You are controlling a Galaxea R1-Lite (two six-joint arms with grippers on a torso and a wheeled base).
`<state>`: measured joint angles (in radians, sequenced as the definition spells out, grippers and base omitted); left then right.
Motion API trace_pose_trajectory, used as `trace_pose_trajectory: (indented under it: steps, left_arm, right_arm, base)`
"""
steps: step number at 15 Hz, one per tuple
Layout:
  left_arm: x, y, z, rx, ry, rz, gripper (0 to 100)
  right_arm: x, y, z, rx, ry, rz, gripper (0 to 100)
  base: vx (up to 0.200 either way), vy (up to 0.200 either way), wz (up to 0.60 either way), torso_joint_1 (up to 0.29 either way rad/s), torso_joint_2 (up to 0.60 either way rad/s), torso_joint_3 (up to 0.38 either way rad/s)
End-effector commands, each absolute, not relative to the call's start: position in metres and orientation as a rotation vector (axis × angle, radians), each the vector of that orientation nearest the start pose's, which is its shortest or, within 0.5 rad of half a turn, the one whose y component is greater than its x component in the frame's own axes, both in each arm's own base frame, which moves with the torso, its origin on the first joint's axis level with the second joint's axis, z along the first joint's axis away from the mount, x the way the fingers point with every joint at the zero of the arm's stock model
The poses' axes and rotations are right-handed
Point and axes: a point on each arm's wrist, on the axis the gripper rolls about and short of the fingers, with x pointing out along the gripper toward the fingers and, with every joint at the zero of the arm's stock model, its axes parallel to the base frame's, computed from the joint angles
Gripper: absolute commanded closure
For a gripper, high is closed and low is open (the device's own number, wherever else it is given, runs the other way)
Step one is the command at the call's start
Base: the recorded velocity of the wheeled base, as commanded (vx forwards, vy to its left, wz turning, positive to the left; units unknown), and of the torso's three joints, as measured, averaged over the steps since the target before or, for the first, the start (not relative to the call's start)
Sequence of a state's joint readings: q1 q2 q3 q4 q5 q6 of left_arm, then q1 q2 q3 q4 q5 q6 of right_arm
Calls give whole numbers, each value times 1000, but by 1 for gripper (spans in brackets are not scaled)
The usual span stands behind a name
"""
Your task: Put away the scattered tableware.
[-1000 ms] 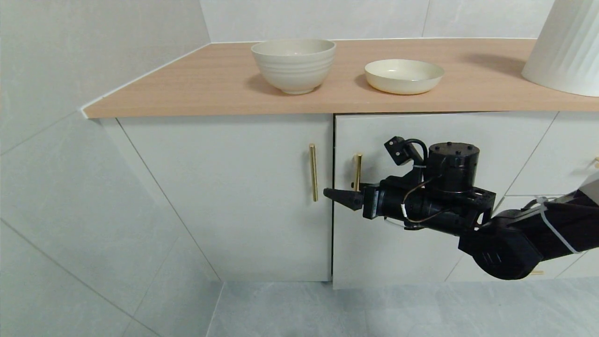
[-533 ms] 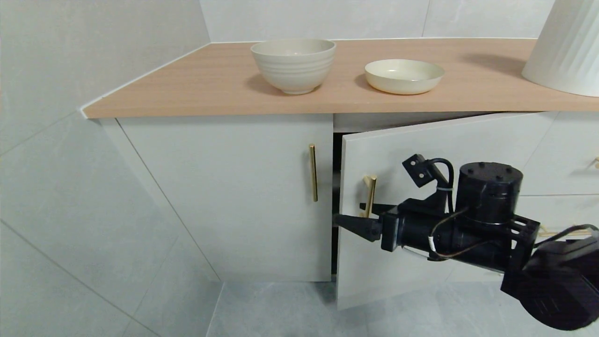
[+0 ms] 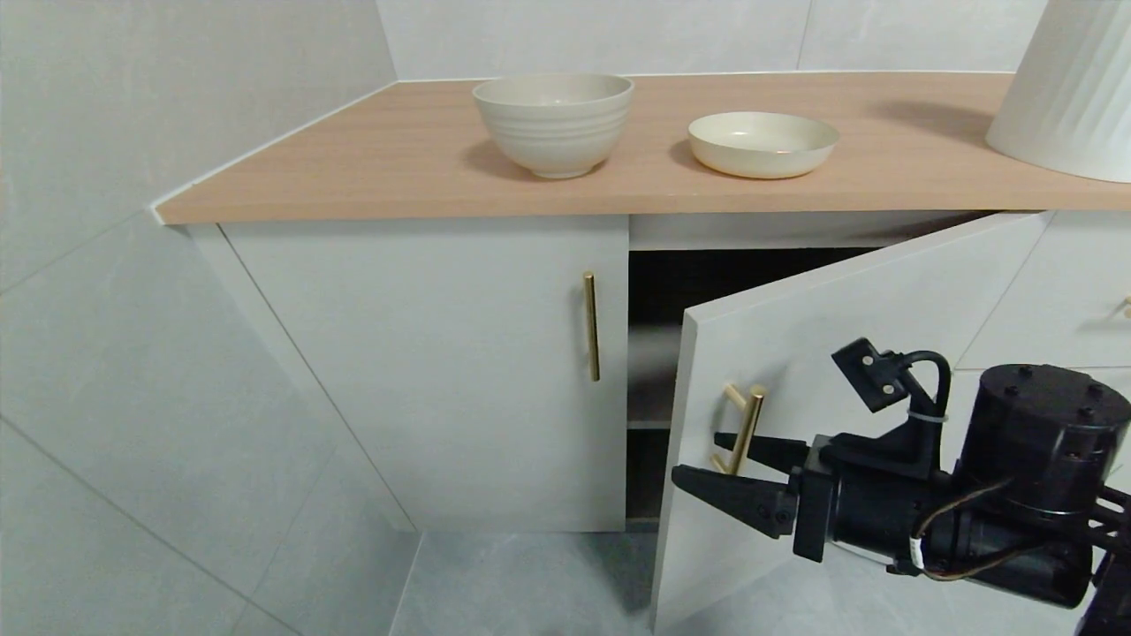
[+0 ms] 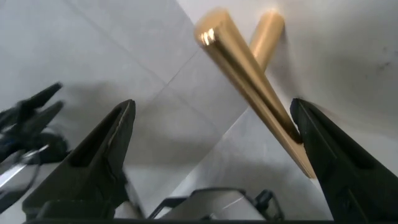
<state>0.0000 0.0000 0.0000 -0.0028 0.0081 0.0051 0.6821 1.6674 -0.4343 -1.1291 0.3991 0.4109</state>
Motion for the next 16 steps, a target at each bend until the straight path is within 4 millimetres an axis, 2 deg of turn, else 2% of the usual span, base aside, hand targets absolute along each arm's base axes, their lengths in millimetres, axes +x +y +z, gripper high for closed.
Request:
trace_pose_trajectory:
  steps: [1, 2, 3, 4, 6, 7, 9, 11, 12, 14, 16]
  left_arm:
    - [-23, 0, 77, 8, -11, 9, 0]
    - [-23, 0, 79, 8, -25, 8, 0]
    - [-32, -1, 110, -2, -158, -51, 0]
    - [-38, -3, 129, 2, -183, -129, 0]
    - [-36, -6, 176, -1, -86, -292, 0]
    - [-21, -8, 196, -37, 2, -359, 0]
    - [28, -10, 229, -98, 146, -464, 0]
    - [83, -14, 241, -119, 216, -523, 0]
    - [124, -27, 239, -135, 241, -610, 0]
    - [175, -54, 223, -232, 307, -702, 0]
    - [213, -85, 194, -295, 363, -761, 0]
  right_arm:
    - [184, 163, 155, 357, 308, 1066, 0]
    - [183, 162, 155, 357, 309, 1067, 0]
    - [180, 160, 152, 351, 318, 1066, 0]
    - [177, 158, 152, 349, 319, 1068, 0]
    - [174, 157, 151, 345, 325, 1070, 0]
    - [173, 156, 149, 334, 325, 1071, 0]
    - [173, 156, 148, 324, 324, 1071, 0]
    - [175, 158, 146, 322, 334, 1071, 0]
    - [177, 160, 144, 320, 341, 1069, 0]
    - [177, 159, 145, 308, 330, 1069, 0]
    - [173, 156, 149, 302, 307, 1071, 0]
  base:
    - [0, 0, 0, 0, 0, 0]
    - [0, 0, 0, 0, 0, 0]
    - [0, 0, 0, 0, 0, 0]
    - [0, 0, 0, 0, 0, 0]
    - [0, 0, 0, 0, 0, 0]
    - [0, 0, 0, 0, 0, 0]
    - [0, 0, 0, 0, 0, 0]
    - [0, 0, 0, 0, 0, 0]
    - [0, 0, 0, 0, 0, 0]
    - [0, 0, 0, 0, 0, 0]
    - [0, 0, 0, 0, 0, 0]
